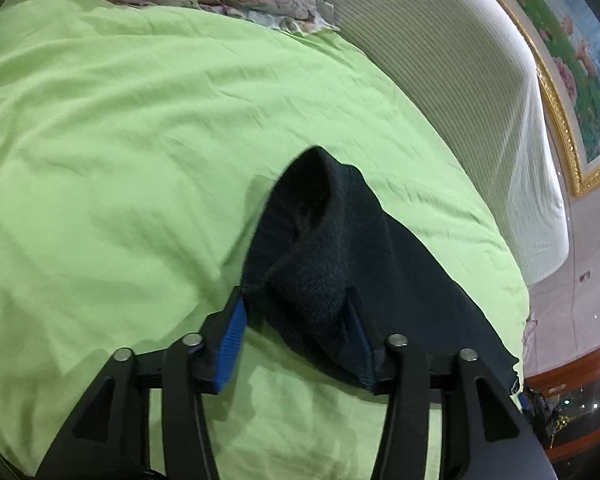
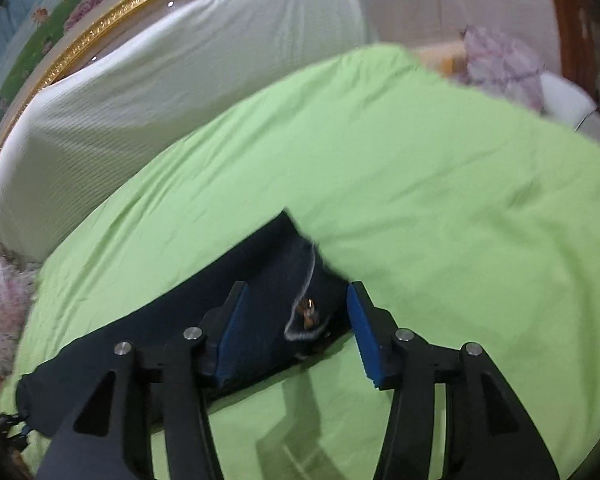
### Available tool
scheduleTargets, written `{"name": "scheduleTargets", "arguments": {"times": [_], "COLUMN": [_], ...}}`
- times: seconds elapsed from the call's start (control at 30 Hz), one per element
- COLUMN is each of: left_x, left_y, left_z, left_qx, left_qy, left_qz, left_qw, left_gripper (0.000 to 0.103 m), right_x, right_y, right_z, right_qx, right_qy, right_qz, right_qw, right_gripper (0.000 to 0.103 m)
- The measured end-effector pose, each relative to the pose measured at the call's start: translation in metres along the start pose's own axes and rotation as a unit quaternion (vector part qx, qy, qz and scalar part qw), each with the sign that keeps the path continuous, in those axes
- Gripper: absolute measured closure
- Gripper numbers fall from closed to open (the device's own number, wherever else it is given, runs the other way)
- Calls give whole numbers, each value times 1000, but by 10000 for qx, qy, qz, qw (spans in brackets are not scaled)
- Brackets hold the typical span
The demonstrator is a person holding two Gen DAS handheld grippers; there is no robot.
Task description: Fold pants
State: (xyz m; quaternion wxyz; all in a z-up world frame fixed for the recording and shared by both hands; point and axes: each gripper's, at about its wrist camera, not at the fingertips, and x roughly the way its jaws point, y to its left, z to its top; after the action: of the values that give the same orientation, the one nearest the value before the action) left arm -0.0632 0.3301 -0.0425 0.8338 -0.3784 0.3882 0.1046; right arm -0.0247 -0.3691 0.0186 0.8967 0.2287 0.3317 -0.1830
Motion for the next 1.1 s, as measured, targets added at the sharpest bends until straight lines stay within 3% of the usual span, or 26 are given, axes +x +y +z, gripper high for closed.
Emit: {"name": "scheduleTargets", "arguments": {"times": [0.13, 0.2, 0.27, 0.3, 0.4, 0.6, 0.73, 0.83, 0.93, 1.03, 1.07, 1.1], "left_x": [-15, -15, -13, -12, -8, 14, 20, 26, 31, 36, 36, 37], "left_y": [9, 13, 15, 17, 17, 4, -1, -4, -8, -6, -5, -3], "left_z": [0, 0, -1, -1, -4, -3, 1, 2, 3, 7, 8, 9], "left_qx": [-215, -328, -454, -524, -735, -562, -413, -288, -131, -137, -184, -219], "left_qy": [-169, -106, -30, -3, 9, 167, 82, 17, -22, -101, -146, -177], "left_qz": [34, 57, -49, -79, -260, -162, -90, 3, 128, 89, 41, -147], "left_qw": [9996, 9994, 9990, 9986, 9970, 9982, 9991, 9996, 9998, 9998, 9997, 9995], "left_gripper": [41, 37, 35, 30, 23, 23, 23, 26, 39, 49, 56, 71], "right_x": [-12, -6, 5, 9, 35, 96, 142, 161, 168, 159, 152, 147], "right_y": [35, 77, 118, 139, 214, 310, 360, 373, 384, 391, 392, 394], "right_z": [4, 4, 1, -4, -18, -50, -68, -86, -101, -114, -118, -120], "right_qx": [-423, -867, -1315, -1534, -2126, -2992, -3471, -3861, -4186, -4520, -4709, -4837], "right_qy": [-58, 238, 504, 640, 1310, 2184, 2759, 3124, 3373, 3434, 3296, 3206], "right_qz": [556, 1201, 1567, 1776, 2676, 3065, 3106, 2976, 2983, 3119, 3028, 2979], "right_qw": [9975, 9887, 9776, 9700, 9306, 8769, 8408, 8153, 7887, 7619, 7602, 7579], "right_gripper": [51, 51, 51, 51, 51, 51, 51, 53, 62, 83, 88, 91]}}
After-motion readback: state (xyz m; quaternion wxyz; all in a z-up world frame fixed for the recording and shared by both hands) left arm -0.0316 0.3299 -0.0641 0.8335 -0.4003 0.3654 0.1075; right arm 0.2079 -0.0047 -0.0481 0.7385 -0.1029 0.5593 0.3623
